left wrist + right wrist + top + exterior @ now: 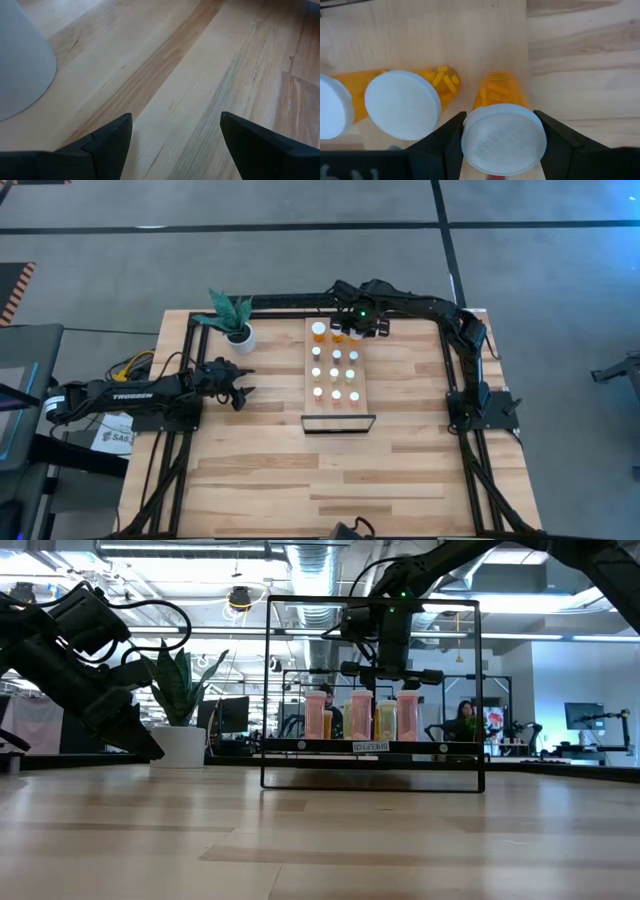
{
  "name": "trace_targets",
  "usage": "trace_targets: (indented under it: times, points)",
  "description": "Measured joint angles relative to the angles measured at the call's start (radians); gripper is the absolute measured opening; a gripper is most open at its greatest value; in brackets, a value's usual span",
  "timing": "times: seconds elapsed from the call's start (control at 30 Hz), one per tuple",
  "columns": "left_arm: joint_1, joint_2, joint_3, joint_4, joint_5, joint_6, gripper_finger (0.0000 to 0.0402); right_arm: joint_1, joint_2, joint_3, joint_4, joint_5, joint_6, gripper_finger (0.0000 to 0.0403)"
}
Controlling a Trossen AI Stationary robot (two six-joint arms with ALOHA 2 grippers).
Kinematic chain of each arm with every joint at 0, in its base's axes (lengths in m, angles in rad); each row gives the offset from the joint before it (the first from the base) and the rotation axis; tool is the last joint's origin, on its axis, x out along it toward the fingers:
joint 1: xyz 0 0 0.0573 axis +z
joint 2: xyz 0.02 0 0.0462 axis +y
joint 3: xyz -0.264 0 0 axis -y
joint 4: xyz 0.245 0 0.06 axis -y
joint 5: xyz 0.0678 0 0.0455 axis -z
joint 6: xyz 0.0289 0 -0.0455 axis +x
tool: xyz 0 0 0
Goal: Pick and place medicine bottles onto shelf by color
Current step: Put the orange pill bottle on the shelf aligned with the other orange pill bottles
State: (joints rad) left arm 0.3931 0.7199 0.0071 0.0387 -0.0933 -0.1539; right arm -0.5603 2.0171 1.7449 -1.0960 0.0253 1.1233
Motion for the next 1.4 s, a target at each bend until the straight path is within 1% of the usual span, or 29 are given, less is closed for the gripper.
trace_targets:
  times: [0.43, 1.23, 1.4]
  points:
    - [0.0, 0.0, 0.0, 0.0, 0.0, 0.0, 0.0291, 0.003, 0.002, -0.017, 0.023, 0.001, -0.009, 0.0224]
    - [0.0, 0.0, 0.0, 0.0, 0.0, 0.0, 0.0291, 0.004, 0.002, -0.017, 0.028, 0.017, -0.144, 0.0225]
    - [0.0, 0.0, 0.0, 0.0, 0.0, 0.0, 0.0291, 0.01, 0.002, -0.017, 0.028, 0.034, -0.165, 0.0225]
